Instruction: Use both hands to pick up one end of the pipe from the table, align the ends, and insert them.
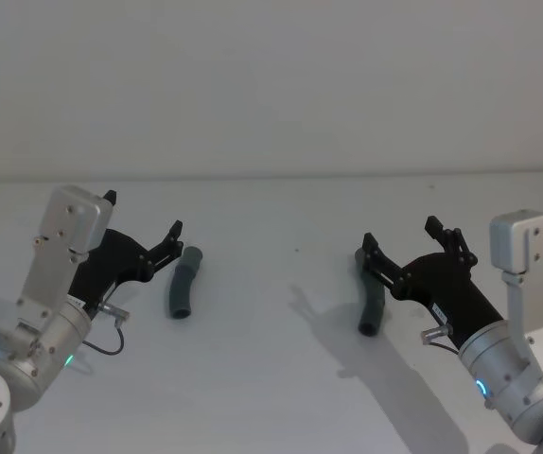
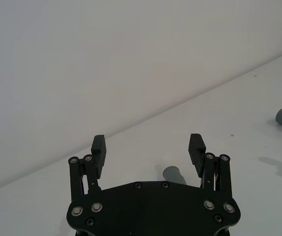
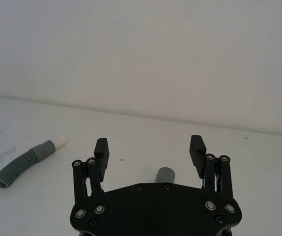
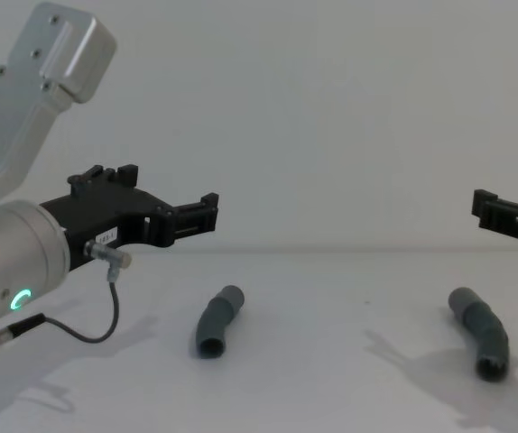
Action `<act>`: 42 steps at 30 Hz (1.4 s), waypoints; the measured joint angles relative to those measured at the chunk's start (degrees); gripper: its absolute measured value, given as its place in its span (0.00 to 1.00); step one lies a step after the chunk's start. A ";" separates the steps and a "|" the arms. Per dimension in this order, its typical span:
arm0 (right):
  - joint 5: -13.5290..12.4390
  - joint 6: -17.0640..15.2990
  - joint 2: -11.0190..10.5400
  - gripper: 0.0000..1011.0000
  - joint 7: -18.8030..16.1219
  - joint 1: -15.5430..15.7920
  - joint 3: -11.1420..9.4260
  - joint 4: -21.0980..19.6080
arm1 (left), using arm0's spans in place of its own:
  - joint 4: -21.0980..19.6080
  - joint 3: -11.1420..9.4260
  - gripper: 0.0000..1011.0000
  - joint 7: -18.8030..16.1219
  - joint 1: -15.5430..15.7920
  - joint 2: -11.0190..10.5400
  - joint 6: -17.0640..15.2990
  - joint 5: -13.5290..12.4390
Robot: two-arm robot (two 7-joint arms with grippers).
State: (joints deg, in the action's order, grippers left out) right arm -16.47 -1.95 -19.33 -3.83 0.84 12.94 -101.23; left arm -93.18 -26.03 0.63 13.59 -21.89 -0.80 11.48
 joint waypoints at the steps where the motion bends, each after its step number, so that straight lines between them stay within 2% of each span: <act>1: 0.00 0.00 0.00 0.99 0.00 0.00 0.00 0.00 | 0.00 0.00 0.99 0.00 0.00 0.00 0.00 0.00; 42: 0.00 0.00 0.00 0.99 0.00 0.00 0.00 0.00 | 0.00 0.00 0.99 0.00 0.00 0.00 0.00 0.00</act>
State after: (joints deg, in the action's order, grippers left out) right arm -16.47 -1.95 -19.33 -3.83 0.84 12.94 -101.22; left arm -93.17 -26.02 0.63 13.59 -21.89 -0.80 11.48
